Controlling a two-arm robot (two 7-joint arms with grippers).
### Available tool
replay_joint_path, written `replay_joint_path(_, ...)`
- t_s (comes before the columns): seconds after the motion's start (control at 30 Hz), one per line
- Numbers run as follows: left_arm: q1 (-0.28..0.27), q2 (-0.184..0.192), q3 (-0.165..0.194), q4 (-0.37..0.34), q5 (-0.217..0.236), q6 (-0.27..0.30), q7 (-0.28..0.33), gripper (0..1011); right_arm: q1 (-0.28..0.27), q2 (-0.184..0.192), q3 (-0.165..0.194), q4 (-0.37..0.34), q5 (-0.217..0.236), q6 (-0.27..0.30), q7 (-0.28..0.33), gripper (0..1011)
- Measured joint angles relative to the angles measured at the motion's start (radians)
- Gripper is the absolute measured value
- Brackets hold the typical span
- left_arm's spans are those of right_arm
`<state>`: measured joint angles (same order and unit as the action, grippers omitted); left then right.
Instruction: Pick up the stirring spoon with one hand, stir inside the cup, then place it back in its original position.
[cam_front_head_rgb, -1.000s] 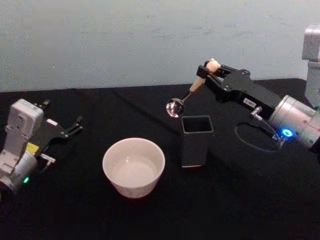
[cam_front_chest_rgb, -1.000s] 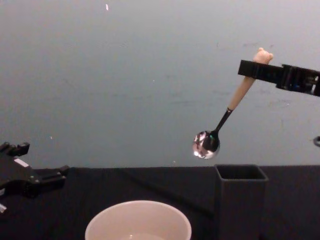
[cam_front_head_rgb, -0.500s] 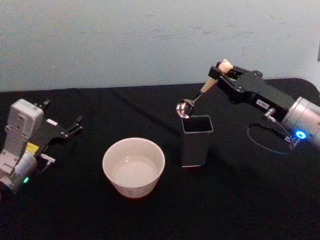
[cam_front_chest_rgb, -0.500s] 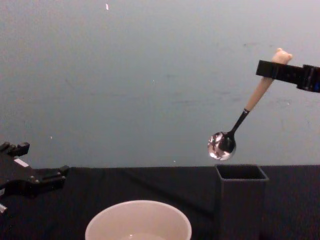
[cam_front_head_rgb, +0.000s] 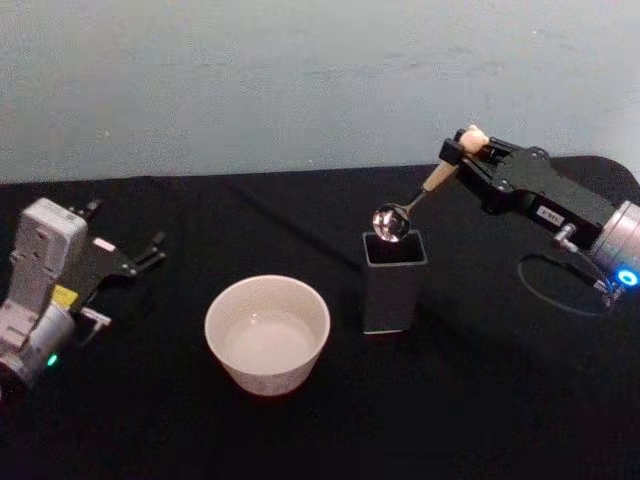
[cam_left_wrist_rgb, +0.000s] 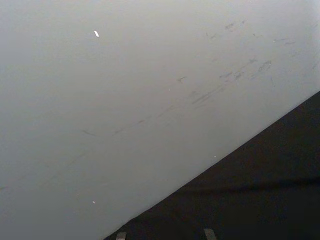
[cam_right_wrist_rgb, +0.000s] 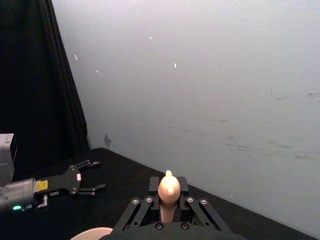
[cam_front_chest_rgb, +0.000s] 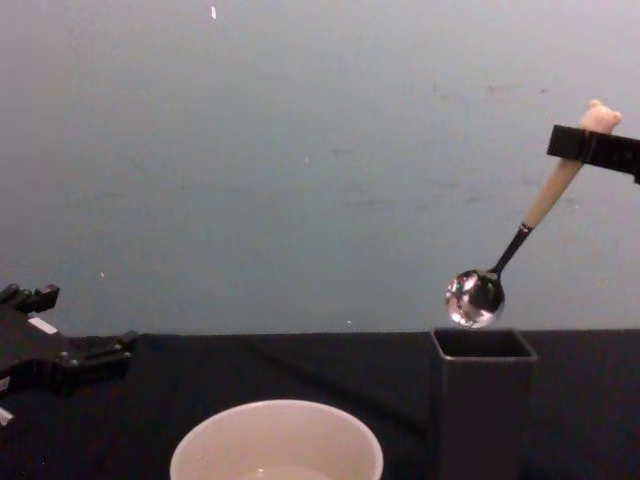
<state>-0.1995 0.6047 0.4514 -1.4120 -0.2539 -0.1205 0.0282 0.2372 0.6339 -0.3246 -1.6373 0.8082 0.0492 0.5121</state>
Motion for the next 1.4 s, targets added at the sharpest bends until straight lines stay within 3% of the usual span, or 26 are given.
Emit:
replay_joint_path(0.27,0.0,0.0,0.0,0.0,0.0,0.0,0.0,1001,-0.009,0.011,0.001,-0.003,-0.005,-0.004,0.003,207)
replay_joint_path(0.8,0.0,0.0,0.0,0.0,0.0,0.0,0.0,1001,0.003,0.009,-0.033,0.027,-0.06,0.0,0.01,207)
replay_joint_path(1.4,0.0,0.0,0.0,0.0,0.0,0.0,0.0,1001,0.043,-0.008,-0.096,0.086,-0.164,0.043,0.014,207)
